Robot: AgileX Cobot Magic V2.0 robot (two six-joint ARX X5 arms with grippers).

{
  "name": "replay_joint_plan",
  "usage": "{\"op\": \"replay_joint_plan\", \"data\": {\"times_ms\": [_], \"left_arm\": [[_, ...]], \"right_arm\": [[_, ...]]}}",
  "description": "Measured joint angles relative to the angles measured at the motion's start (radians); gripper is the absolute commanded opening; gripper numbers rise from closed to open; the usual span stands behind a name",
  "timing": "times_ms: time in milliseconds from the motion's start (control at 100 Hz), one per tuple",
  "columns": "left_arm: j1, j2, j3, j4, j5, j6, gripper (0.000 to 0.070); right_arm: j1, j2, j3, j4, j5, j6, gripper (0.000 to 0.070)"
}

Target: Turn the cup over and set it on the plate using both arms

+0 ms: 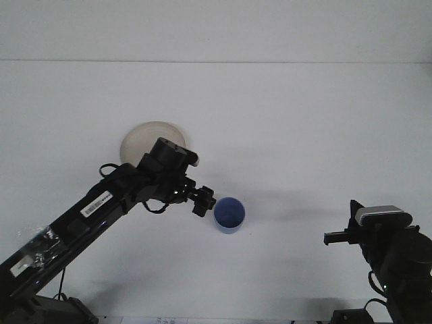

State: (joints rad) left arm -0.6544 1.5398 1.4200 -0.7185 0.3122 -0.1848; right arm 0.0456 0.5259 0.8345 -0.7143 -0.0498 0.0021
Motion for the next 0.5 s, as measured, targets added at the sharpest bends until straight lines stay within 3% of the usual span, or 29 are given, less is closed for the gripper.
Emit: {"op": "replay_joint_plan", "data": {"times_ms": [350,390,500], "left_arm": [[-0.072,0.185,0.049,0.009,-0.029,0.010,0.0408],[-0.080,0.197,0.049,0.012,-0.033,0.010,0.0332],[-0.100,0.212,0.049,0.034,-0.070,0.018,0.0040]], "right_arm": [[0.000,0.000,0.000,0.000,0.000,0.002,0.0000],[0.000,0.000,0.000,0.000,0.000,0.002,0.0000],[0.000,0.000,0.000,0.000,0.000,0.002,0.0000]]}}
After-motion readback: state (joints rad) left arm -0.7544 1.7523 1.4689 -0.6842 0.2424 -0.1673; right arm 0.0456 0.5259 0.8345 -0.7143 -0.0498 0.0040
